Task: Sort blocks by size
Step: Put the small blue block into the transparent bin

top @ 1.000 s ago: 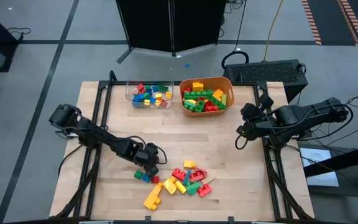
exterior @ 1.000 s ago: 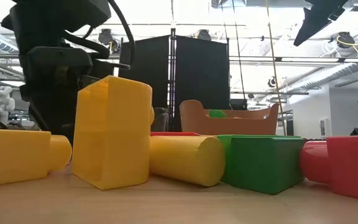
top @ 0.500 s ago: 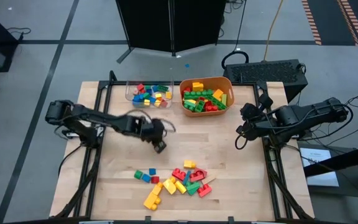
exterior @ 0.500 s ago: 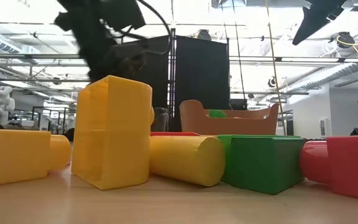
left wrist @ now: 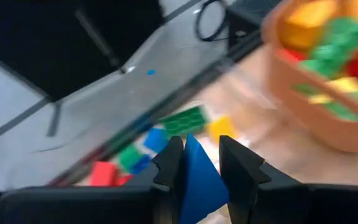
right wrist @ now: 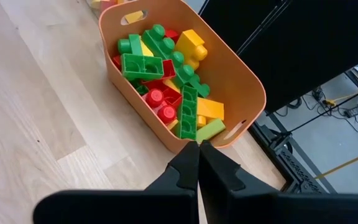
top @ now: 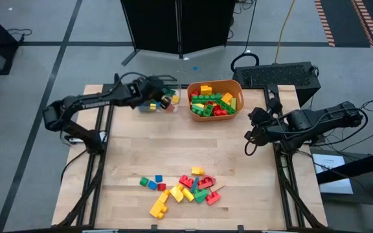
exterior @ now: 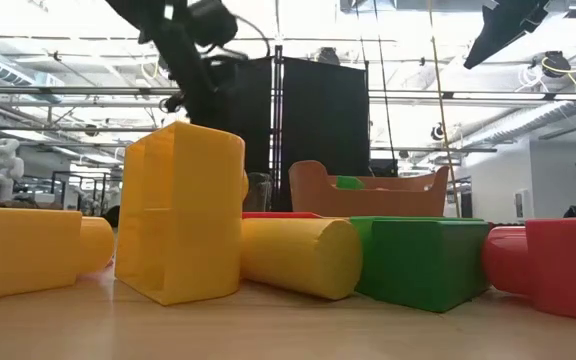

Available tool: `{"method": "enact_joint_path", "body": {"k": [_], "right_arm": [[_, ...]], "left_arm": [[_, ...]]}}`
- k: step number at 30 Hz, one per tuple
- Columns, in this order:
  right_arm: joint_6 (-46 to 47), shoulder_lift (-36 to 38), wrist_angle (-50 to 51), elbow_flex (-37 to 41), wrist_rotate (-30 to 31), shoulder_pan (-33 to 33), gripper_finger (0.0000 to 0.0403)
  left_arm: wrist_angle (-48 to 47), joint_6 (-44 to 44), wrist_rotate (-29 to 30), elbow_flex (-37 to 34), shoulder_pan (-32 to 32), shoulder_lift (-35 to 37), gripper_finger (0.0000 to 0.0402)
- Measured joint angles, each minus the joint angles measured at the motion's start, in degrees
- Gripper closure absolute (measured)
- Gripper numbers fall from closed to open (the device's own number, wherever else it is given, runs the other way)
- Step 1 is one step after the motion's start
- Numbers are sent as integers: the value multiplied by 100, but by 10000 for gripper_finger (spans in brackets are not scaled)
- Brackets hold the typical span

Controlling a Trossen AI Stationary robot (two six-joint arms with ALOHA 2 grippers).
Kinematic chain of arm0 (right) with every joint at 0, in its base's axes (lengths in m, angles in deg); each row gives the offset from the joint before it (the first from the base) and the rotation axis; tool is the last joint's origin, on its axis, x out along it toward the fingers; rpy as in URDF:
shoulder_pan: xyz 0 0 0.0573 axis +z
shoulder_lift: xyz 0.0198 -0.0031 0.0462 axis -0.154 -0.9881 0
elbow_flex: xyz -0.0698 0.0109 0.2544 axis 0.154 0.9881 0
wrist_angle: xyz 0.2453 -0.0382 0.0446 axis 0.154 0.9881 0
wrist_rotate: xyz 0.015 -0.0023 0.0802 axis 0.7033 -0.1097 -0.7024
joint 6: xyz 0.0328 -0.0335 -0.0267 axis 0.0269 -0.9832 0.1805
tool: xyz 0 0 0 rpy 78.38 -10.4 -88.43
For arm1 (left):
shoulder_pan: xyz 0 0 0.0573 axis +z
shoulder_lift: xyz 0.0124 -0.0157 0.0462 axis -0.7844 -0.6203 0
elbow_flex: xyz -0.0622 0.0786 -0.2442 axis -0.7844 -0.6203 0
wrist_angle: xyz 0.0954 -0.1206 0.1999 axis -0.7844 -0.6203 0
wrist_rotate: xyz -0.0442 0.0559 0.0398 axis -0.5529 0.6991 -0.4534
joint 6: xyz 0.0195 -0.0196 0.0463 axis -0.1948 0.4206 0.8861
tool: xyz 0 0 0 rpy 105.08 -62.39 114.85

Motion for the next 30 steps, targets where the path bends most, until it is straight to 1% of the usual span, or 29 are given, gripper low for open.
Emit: {"method": "enact_joint_path", "body": {"k": [2,4,8,12,13,14,16,17,19,20,21,23,25,27,30], "right_arm": [[0,0,2,0,0,0,399],[0,0,2,-1,-6,0,399],[0,0,0,-1,-9,0,399],[0,-2,-3,0,-9,0,399],[0,0,-7,0,-9,0,399],[-1,-1,-11,0,-9,0,399],[-2,0,-12,0,-9,0,399],[0,0,-14,-1,-9,0,399],[13,0,-17,0,-9,0,399],[11,0,-31,0,-9,0,399],[4,0,-51,0,-9,0,399],[1,0,-86,0,-9,0,399],[0,-1,-119,0,-9,0,399],[0,0,-142,0,-9,0,399],[-16,0,-156,0,-7,0,399]], "left_arm": [[-38,88,-37,-29,283,-60,323],[-72,184,-168,-43,491,-113,303],[-13,939,-318,-43,655,-128,232],[48,1327,-565,-44,665,-128,171],[18,1353,-728,-42,658,-128,160],[-44,1283,-1022,-42,634,-128,151],[-103,752,-1869,-42,522,-128,139],[-147,512,-2431,-41,430,-128,137],[-423,272,-3445,-39,114,-125,135],[-639,262,-3790,-37,-133,-125,134],[-911,270,-3985,-37,-425,-125,134],[-1464,275,-4056,-37,-1096,-125,134],[-1763,270,-3991,-37,-1782,-125,134],[-1785,260,-3837,-37,-2455,-125,133],[-1411,77,-3479,-37,-3359,-125,133]]}}
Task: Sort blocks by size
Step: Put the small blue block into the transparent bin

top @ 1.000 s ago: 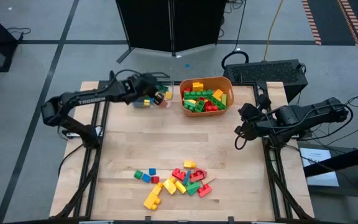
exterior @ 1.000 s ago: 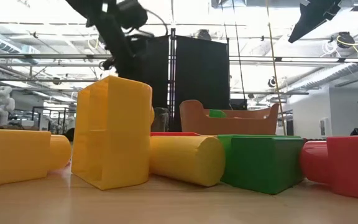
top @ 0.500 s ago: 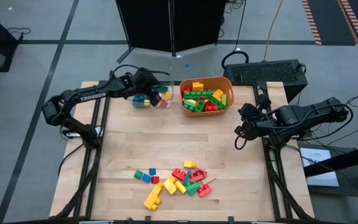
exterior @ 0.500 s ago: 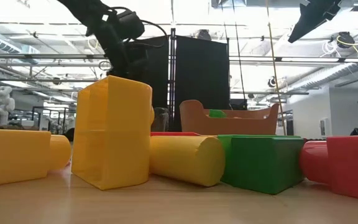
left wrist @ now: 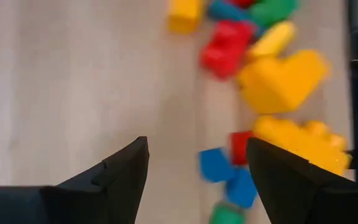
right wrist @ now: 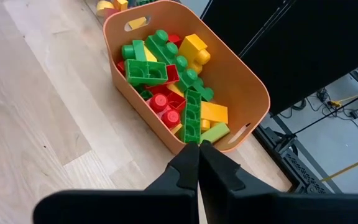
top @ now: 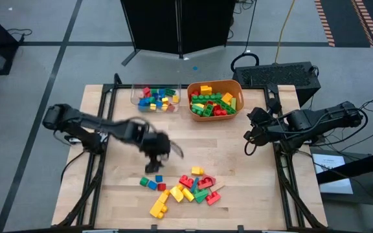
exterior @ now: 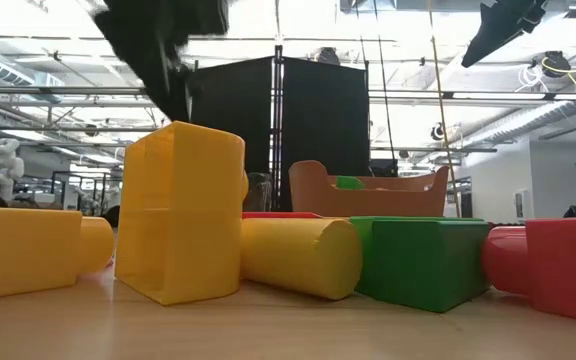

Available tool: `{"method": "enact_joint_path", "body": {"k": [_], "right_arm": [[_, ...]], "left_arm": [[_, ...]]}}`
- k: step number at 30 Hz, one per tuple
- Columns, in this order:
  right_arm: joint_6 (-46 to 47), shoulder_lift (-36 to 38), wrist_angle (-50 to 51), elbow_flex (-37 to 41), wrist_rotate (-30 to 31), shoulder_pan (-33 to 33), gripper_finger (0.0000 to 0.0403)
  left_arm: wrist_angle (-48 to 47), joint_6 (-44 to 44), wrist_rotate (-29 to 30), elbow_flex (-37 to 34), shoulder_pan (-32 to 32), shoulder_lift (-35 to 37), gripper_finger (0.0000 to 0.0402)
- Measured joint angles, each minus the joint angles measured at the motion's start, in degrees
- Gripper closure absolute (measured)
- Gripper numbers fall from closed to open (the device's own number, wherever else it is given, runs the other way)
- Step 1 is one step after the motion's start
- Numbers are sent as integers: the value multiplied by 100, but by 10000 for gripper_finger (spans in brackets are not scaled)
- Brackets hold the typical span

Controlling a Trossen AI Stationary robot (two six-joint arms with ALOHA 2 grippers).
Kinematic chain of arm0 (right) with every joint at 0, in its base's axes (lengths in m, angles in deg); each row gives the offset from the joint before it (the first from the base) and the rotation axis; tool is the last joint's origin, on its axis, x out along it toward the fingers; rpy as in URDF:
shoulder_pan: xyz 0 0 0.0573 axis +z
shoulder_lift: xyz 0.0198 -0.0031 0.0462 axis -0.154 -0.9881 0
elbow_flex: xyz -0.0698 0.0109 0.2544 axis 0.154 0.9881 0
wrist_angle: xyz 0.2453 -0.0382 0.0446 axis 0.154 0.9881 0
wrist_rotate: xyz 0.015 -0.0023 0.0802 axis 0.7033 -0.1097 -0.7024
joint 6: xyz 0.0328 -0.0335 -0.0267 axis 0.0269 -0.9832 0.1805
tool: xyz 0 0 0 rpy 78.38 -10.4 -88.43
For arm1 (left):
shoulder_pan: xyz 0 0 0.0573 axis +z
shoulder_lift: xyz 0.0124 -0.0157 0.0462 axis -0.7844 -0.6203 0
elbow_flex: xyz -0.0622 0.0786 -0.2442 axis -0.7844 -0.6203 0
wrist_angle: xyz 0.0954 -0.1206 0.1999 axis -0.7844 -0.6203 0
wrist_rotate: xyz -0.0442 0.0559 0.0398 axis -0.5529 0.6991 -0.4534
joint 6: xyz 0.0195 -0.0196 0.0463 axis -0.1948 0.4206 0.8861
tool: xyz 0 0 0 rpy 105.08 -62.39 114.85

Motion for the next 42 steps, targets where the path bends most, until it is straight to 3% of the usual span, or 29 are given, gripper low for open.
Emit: {"method": "enact_joint_path", "body": {"k": [6,14,24,30,42], "right_arm": [[-28,0,-13,0,-1,0,399],[-30,0,-57,0,-2,0,399],[-17,0,-52,0,-26,0,399],[-13,0,-50,0,-26,0,399],[11,-1,-44,0,-23,1,399]], "left_arm": [[481,-1065,897,0,-1018,-206,133],[567,-1501,1093,-2,-1679,-1023,133],[563,-1890,1595,-109,-1820,-1641,132],[764,-2528,1491,-523,-1859,-1499,132],[1188,-2655,1574,-926,-2069,-1397,132]]}}
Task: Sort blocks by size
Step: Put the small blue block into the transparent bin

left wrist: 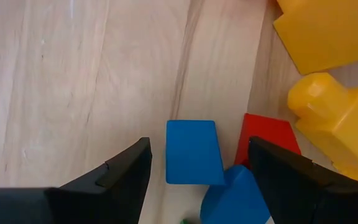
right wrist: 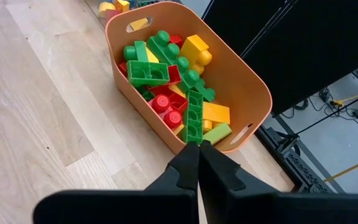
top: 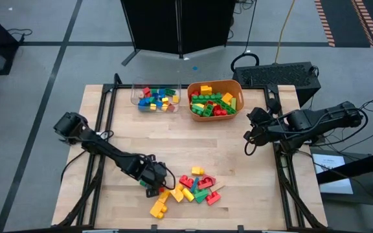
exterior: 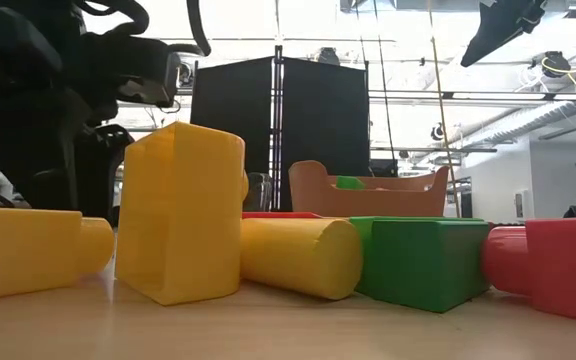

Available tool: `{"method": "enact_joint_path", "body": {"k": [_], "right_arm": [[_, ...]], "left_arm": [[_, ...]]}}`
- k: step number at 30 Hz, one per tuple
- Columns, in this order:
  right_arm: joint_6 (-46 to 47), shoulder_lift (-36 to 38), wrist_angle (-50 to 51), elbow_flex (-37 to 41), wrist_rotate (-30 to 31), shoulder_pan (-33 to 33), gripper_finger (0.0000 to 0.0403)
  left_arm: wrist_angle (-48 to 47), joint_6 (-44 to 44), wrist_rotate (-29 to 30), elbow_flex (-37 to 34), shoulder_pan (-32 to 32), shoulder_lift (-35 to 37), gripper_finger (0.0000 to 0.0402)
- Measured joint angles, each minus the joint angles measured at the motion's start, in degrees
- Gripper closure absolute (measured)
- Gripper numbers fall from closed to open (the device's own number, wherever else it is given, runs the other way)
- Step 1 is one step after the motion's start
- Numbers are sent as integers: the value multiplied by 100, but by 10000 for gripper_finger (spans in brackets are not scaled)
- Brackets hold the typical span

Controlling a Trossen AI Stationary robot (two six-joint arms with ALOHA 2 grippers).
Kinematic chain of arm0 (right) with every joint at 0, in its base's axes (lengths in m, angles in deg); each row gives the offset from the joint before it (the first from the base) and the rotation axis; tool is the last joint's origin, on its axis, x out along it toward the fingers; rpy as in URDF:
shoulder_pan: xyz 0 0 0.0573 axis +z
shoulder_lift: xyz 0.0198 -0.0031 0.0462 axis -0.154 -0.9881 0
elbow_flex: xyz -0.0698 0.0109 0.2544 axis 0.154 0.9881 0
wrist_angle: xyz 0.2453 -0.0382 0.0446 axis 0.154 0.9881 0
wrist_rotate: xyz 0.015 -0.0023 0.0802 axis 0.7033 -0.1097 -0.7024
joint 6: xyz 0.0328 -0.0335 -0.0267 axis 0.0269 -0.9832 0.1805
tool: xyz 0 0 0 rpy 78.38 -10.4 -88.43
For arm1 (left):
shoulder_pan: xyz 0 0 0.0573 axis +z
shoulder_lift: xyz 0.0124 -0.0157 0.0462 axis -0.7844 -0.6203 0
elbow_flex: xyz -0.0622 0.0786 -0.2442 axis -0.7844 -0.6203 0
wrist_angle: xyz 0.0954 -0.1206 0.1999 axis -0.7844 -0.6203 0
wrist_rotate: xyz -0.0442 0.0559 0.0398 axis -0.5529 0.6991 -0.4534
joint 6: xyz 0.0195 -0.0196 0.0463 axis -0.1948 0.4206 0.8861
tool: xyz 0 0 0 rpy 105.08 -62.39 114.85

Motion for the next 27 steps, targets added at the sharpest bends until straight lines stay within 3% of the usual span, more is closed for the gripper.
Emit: {"method": "enact_joint_path", "body": {"k": [16,21,27], "right_arm": [[-4,0,-2,0,8,1,399],[-9,-1,-2,0,11,1,399],[-24,-1,3,-1,17,1,399]], "left_arm": [[337,-359,-35,-342,25,22,139],[372,-446,-376,-342,172,22,185],[209,-364,-369,-383,258,-28,262]]}}
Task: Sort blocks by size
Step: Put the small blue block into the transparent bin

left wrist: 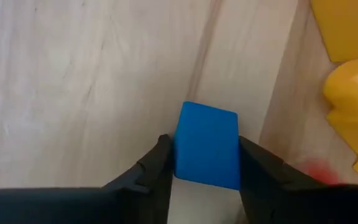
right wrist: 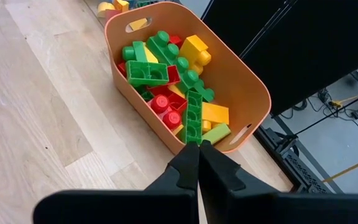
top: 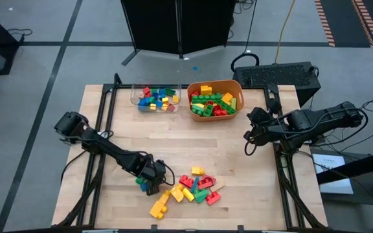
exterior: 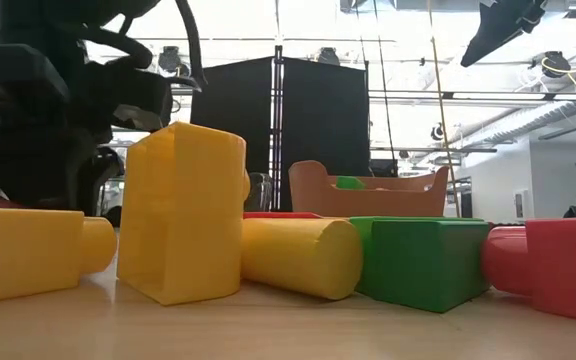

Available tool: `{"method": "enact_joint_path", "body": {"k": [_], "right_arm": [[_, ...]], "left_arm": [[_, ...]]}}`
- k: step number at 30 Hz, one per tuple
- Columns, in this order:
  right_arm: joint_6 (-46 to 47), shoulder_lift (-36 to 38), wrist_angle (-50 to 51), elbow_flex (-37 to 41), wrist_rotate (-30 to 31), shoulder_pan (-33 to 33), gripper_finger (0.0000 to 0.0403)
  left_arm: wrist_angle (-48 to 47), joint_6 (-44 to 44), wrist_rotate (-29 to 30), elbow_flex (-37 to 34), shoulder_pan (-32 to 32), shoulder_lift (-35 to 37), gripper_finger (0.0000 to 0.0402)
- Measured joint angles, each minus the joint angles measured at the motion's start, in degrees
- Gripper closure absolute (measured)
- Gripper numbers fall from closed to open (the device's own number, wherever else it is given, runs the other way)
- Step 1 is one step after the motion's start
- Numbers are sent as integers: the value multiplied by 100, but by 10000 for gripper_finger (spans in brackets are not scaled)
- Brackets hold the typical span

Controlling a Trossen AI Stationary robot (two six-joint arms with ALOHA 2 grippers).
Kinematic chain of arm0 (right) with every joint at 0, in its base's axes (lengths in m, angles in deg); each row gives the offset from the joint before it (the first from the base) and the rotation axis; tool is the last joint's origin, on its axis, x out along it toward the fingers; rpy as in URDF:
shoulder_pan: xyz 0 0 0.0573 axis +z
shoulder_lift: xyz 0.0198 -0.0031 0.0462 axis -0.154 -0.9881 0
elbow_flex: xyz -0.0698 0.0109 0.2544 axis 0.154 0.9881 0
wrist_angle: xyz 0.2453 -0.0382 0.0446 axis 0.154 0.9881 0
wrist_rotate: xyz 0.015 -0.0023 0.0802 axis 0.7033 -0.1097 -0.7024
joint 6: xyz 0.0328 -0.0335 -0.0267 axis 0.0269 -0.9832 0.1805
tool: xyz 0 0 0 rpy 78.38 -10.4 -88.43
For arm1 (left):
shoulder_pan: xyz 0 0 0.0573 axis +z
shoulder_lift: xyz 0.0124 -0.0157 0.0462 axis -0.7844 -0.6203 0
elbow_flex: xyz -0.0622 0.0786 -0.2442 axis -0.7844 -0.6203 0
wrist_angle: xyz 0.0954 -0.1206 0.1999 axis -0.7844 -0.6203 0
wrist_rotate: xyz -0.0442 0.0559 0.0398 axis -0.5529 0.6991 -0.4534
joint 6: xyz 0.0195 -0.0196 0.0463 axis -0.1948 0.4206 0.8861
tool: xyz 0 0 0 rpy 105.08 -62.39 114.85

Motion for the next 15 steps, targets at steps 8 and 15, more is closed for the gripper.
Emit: {"method": "enact_joint_path", "body": {"k": [8,15], "right_arm": [[-15,0,-1,-1,-4,1,399],[-37,0,-1,0,1,0,399]], "left_arm": [[4,73,-120,12,121,2,273],[-101,385,-296,303,539,-15,273]]}}
